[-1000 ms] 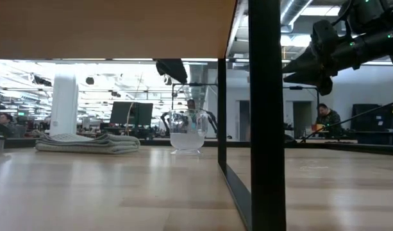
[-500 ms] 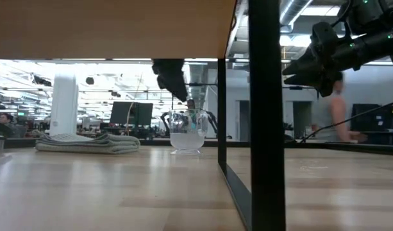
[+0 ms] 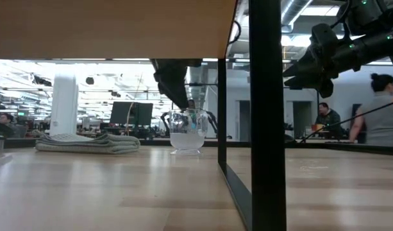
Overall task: Stack small to large cups/mugs on shelf
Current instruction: Put the transparent mug on the shelf
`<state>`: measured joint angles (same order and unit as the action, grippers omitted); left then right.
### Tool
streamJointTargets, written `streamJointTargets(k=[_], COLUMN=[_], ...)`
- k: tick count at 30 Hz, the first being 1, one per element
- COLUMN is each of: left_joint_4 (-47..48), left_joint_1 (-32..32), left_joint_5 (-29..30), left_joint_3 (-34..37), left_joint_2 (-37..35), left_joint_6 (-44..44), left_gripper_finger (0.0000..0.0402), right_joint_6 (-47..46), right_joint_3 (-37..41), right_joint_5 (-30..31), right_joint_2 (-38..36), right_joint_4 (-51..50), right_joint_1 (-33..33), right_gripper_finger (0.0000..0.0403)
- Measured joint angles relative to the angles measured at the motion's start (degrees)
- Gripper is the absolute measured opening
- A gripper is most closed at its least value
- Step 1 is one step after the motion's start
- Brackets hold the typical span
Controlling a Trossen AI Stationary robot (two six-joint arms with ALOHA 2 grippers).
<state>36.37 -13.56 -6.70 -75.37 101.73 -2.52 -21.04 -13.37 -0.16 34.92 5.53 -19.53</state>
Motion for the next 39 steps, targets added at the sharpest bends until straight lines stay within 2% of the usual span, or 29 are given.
streamJointTargets(k=[9, 28, 32, 39], left_joint_4=[1.3, 1.7, 1.7, 1.7], left_joint_1=[0.0, 0.2, 0.2, 0.2], left_joint_5=[1.6, 1.1, 1.1, 1.1], left_joint_3=[0.0, 0.0, 0.0, 0.0], left_joint_2=[1.3, 3.5, 3.5, 3.5], left_joint_6=[-0.1, -0.1, -0.4, -1.6], left_gripper_finger=[0.0128, 0.0123, 0.0092, 0.0008], right_joint_6=[0.0, 0.0, 0.0, 0.0], right_joint_3=[0.0, 0.0, 0.0, 0.0], right_joint_5=[0.0, 0.0, 0.0, 0.0], right_joint_2=[0.0, 0.0, 0.0, 0.0], right_joint_4=[0.0, -0.6, -0.6, -0.6], right_joint_1=[0.0, 0.0, 0.0, 0.0], right_gripper_finger=[0.0179, 0.0179, 0.0179, 0.0179])
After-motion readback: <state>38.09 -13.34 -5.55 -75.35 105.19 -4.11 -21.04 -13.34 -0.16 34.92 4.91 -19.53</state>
